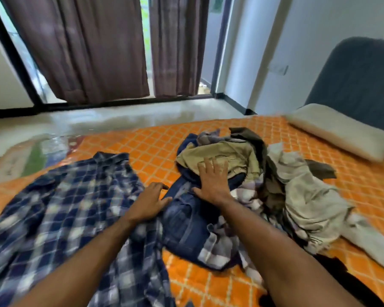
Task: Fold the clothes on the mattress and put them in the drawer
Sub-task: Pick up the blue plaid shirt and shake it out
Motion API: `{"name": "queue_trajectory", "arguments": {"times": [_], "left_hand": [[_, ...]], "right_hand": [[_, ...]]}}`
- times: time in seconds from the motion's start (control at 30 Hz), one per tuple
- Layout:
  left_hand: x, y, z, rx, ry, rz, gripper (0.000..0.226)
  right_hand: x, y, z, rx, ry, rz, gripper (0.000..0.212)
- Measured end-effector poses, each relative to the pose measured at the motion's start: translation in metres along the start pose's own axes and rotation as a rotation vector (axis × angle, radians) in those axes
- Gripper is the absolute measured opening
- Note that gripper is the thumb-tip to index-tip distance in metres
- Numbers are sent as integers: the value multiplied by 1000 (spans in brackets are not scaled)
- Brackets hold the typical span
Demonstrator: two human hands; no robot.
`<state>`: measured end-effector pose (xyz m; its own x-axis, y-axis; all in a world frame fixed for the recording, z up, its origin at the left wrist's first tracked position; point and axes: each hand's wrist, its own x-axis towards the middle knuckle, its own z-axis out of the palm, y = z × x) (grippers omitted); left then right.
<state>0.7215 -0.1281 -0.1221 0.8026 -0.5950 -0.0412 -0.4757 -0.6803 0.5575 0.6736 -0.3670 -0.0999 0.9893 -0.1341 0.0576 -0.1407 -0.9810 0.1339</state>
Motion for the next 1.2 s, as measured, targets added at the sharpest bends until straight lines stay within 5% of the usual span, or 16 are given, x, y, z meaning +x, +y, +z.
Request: {"name": "queue_trajectory", "arguments": {"times": [0.23, 0.33, 0.4, 0.57, 0.73, 0.97, 1.13, 1.2], "left_hand": [[87, 62, 67, -543, 181, -478, 120], [111, 75, 88, -737, 293, -447, 103], [122, 100, 108, -859, 311, -324, 85], [160, 166, 170, -890, 238, -291, 67], [158, 256, 218, -915, 232, -300, 49], [99, 376, 305, -1043, -101, -223, 95], [74, 383, 282, -971, -366, -192, 65], [62, 365, 267, -687, -376, -102, 54]], "right_hand": [[40, 142, -1, 164, 39, 209, 124], [48, 167, 16, 385, -50, 254, 127], [45, 176, 28, 448, -67, 240, 109], [18, 213, 37, 477, -13, 216, 69], [-54, 285, 29, 499, -24, 337, 61], [-185, 397, 55, 449, -65, 632, 65], [-207, 408, 60, 426, -112, 651, 73], [-205, 397, 54, 391, -147, 667, 81]]}}
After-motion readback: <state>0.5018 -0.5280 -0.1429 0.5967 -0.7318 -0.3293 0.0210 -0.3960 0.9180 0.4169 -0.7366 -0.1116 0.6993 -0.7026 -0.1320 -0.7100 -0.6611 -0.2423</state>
